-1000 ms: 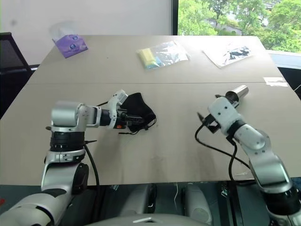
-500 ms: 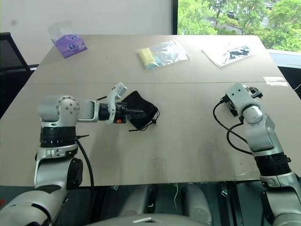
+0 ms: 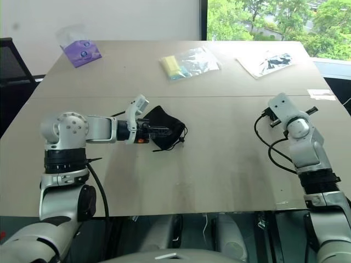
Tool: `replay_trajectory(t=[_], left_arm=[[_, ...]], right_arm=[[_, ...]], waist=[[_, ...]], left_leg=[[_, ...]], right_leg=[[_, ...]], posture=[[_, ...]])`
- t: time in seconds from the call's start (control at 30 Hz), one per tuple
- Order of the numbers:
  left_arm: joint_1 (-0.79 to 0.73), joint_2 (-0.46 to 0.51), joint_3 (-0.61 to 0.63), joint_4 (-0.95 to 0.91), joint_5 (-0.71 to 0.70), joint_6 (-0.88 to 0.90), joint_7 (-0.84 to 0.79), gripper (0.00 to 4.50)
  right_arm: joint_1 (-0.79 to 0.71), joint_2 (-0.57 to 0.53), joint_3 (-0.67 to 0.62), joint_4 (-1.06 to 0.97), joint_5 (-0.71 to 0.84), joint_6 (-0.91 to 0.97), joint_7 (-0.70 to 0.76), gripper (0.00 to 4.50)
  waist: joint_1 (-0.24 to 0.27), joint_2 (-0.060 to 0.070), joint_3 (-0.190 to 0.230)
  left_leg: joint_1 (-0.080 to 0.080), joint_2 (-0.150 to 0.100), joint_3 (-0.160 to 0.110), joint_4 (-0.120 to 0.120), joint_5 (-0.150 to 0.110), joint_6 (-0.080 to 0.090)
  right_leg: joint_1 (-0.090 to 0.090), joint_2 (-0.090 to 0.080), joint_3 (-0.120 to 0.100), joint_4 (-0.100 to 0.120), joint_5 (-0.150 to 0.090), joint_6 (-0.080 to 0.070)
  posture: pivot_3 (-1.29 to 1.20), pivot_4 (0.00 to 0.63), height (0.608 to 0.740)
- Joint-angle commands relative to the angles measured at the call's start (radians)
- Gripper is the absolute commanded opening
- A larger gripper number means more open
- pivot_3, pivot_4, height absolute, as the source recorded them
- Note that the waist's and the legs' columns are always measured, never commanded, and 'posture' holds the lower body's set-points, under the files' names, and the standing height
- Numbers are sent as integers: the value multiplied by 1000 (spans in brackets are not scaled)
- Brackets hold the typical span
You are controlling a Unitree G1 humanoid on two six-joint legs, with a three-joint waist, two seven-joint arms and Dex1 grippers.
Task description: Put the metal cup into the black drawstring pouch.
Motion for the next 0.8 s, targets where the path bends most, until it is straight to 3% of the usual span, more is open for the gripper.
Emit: replay_trajectory(t=[0.03, 0.17, 0.3, 0.43, 0.8], left_arm=[[-29, -2, 58, 30, -67, 2, 42, 0], [-66, -73, 175, 137, -78, 2, 141, 0], [-99, -83, 176, 193, -95, 2, 181, 0], [-124, -80, 152, 225, -123, 2, 198, 0], [-109, -59, 126, 223, -222, 2, 259, 0]], right_arm=[[38, 30, -108, -148, 124, -22, 67, 30], [177, 154, -108, -547, 477, 72, 307, 30], [227, 215, -1, -642, 529, 80, 343, 30], [226, 353, 97, -559, 545, -7, 335, 30], [189, 442, 188, -216, 436, -263, 348, 30]], waist=[[0, 0, 0], [-6, 0, 0], [-3, 0, 0], [0, 0, 0], [1, 0, 0]], left_leg=[[0, 0, 0, 0, 0, 0], [0, 1, -1, -1, 0, 0], [0, 0, -1, 0, 0, 0], [0, -1, -1, 1, 0, 0], [0, -1, -2, 0, 0, 0]], right_leg=[[0, 0, 0, 0, 0, 0], [0, 1, 0, 0, 0, 0], [0, 0, -3, 0, 0, 0], [0, 0, -5, 0, 0, 1], [0, 0, -5, 0, 0, 0]], posture=[[0, 150, 740], [0, 150, 740], [0, 150, 740], [0, 150, 740], [0, 150, 740]])
